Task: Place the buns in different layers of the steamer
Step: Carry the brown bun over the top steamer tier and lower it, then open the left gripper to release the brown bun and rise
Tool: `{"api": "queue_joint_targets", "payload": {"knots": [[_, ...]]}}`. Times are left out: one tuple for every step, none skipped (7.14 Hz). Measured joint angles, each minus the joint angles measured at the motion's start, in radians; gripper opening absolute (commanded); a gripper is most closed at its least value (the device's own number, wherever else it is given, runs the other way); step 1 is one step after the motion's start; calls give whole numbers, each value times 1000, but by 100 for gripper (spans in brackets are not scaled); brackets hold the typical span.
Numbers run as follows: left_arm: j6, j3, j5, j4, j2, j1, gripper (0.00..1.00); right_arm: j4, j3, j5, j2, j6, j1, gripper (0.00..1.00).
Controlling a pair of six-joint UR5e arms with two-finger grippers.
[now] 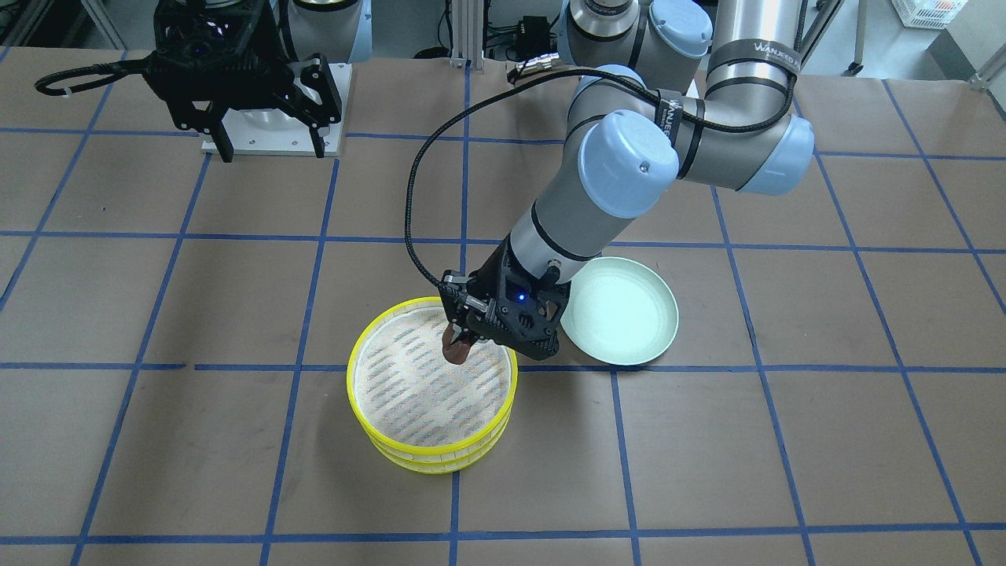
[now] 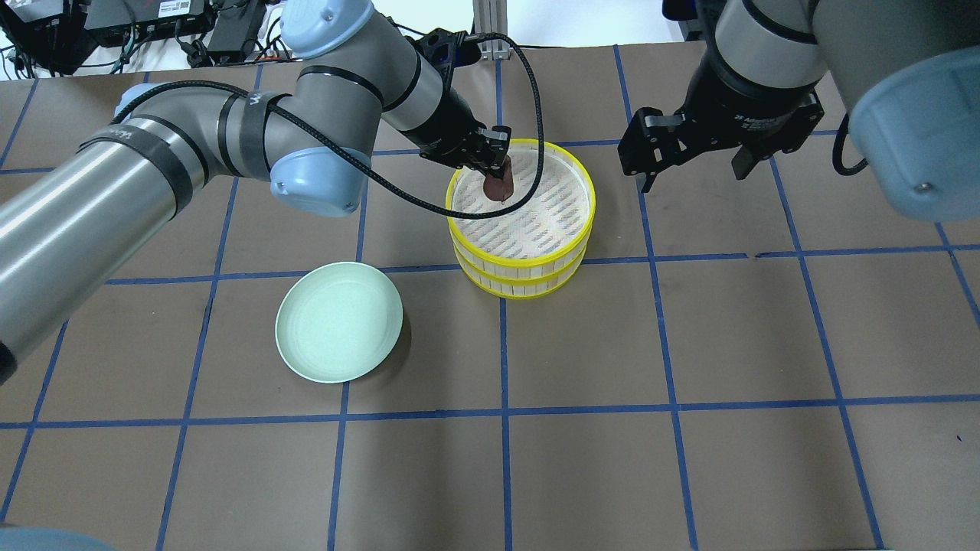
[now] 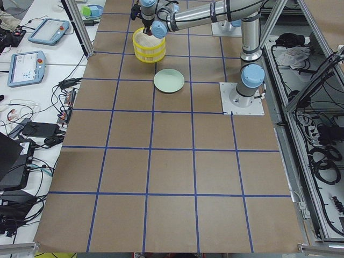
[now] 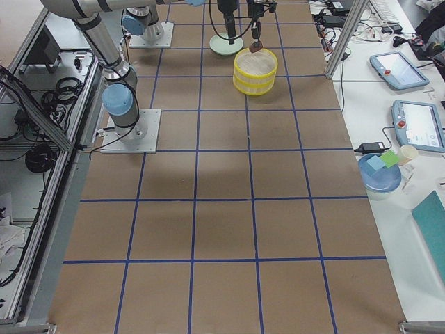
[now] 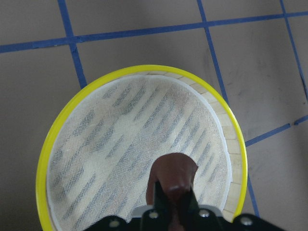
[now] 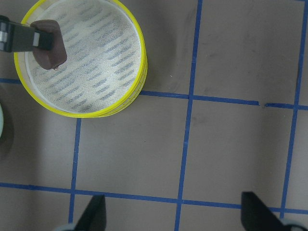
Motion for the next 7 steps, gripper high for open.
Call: {"api": "queue_joint_targets", "payload": {"knots": [[-31,3,5,10,-4,-5,100,0,0,1,2,2,1,100],[-52,8,11,10,1,-6,100,-3,-4,-1,6,3,0,100],[-62,12,27,3,11,-7,100,2,-17,-7,12,3,-3,100],[-65,14,69,-19,26,-7,100,21,-45,-10,27,2,-11,100],[-62,17,125,-61,45,-4,100,45,-79,-8,50,2,-22,100],[-57,21,187,-114,67,4,100,65,-99,-4,65,1,-27,100],[-53,23,270,-180,90,13,100,75,-105,-3,71,2,-30,100]]}}
